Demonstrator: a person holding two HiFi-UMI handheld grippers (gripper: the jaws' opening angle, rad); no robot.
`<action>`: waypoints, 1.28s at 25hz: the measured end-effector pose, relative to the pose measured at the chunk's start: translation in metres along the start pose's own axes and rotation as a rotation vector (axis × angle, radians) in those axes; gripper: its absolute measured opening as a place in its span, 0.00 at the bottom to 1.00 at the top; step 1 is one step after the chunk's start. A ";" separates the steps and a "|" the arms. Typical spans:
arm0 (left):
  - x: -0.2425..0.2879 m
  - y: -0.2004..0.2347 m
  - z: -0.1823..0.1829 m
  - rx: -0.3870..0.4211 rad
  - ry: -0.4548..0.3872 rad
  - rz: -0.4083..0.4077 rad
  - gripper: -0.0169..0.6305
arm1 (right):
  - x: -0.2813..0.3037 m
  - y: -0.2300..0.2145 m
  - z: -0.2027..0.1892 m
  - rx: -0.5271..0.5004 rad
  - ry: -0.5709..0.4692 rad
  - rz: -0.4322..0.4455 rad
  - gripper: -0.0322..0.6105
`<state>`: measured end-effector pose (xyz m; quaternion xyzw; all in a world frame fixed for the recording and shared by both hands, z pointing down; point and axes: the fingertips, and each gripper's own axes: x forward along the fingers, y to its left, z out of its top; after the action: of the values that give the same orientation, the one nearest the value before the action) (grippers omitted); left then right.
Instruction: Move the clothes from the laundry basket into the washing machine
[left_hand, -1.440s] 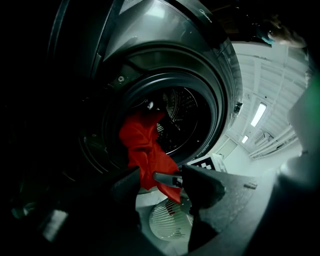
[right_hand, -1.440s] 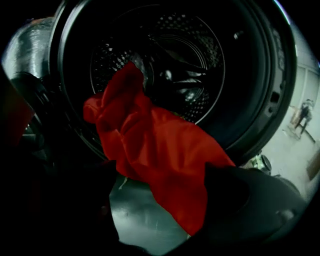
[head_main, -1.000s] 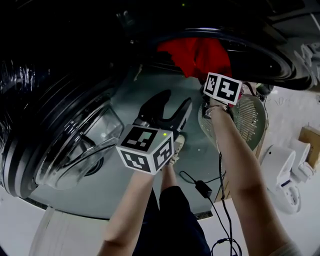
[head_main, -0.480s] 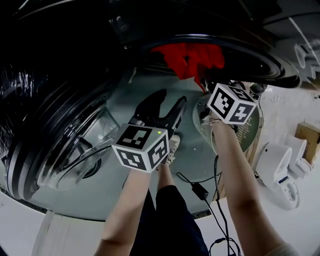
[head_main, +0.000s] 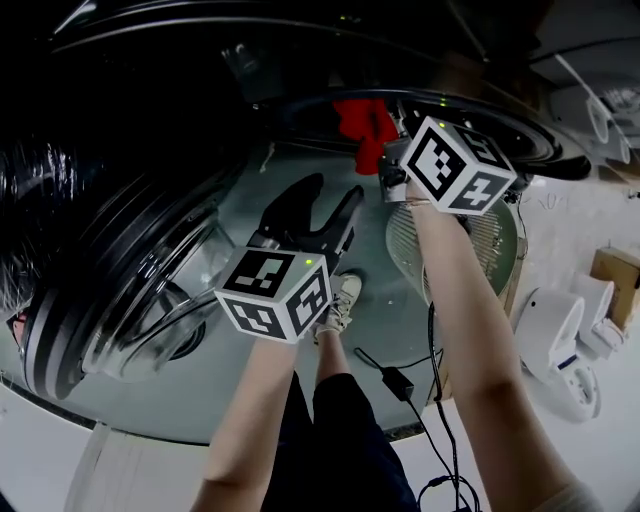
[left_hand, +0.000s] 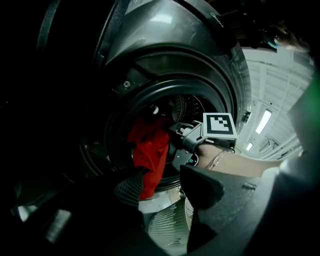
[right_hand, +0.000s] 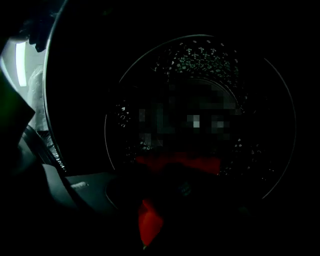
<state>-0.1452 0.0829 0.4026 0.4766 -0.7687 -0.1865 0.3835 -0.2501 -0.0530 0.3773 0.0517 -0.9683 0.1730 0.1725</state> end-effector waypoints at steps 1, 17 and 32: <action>-0.001 0.002 0.002 0.005 -0.003 0.004 0.39 | 0.002 0.000 0.003 0.013 -0.017 -0.002 0.20; 0.000 -0.001 -0.005 0.026 0.010 -0.005 0.39 | -0.038 -0.032 -0.084 0.123 0.160 -0.123 0.75; -0.003 -0.002 -0.026 0.030 0.022 -0.030 0.38 | -0.030 -0.069 -0.172 0.156 0.399 -0.355 0.14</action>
<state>-0.1230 0.0870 0.4169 0.4958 -0.7599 -0.1755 0.3820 -0.1567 -0.0560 0.5404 0.1983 -0.8747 0.2209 0.3830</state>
